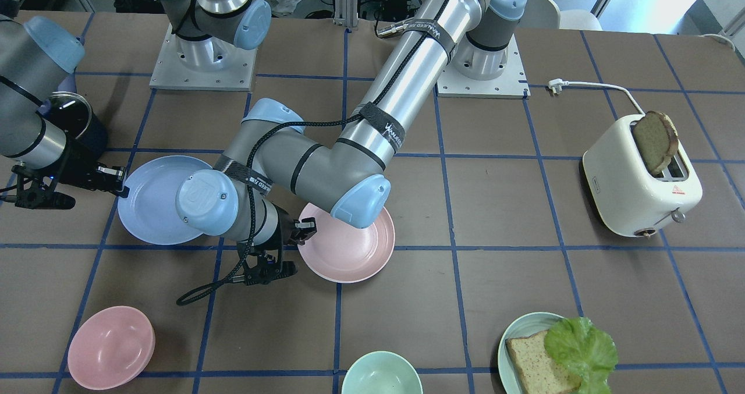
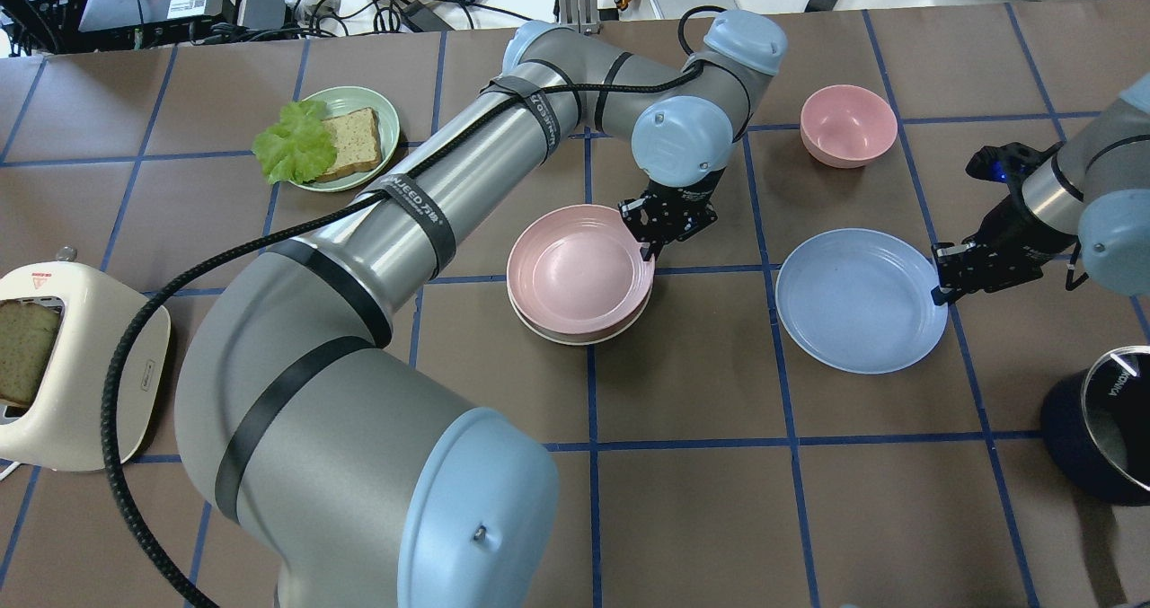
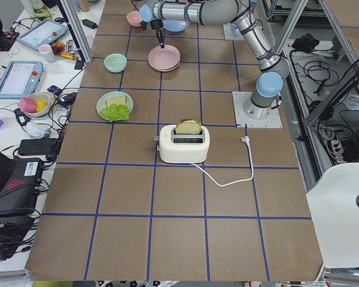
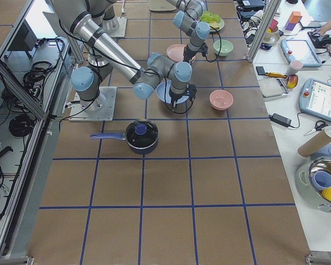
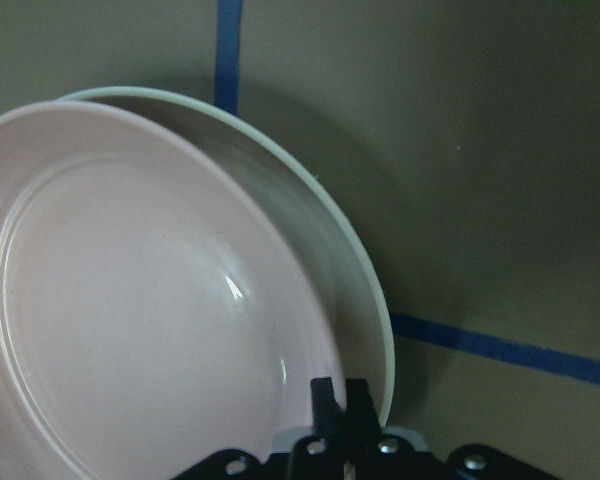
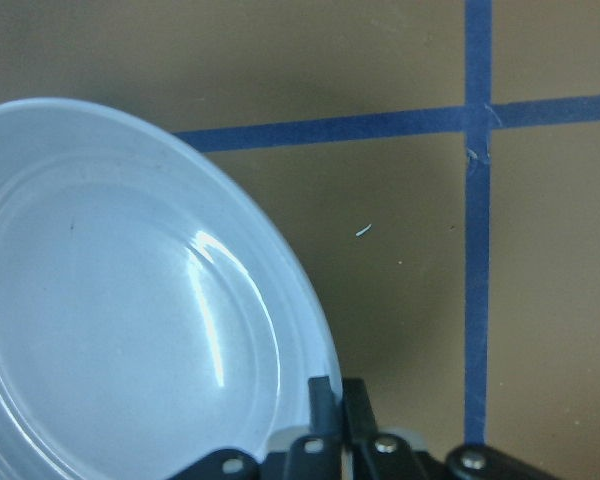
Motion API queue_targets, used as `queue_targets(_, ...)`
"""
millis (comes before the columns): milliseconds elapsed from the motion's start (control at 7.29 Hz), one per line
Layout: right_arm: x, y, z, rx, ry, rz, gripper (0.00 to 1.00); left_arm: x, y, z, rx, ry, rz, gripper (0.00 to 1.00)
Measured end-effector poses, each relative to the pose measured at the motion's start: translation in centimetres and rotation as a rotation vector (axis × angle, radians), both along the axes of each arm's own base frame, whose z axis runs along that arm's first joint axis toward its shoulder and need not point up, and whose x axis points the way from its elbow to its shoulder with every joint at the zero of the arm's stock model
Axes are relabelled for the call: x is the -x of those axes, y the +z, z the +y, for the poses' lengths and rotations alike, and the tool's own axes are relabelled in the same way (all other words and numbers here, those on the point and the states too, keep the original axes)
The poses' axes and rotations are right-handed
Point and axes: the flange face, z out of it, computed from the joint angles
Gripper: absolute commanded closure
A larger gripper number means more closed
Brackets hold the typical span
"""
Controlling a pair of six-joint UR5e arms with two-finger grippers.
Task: Stack three plates with pink and blue
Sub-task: 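Lower the pink plate onto the cream plate with the left gripper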
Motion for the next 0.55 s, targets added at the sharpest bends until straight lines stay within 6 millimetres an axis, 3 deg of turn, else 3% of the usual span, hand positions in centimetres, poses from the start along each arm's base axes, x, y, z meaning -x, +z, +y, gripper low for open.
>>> queue_targets(549,-0.19,0.07,-0.02,-0.002,-0.017,0.003,1.0,-0.08,-0.09,-0.12,-0.018,-0.01,-0.027,1.0)
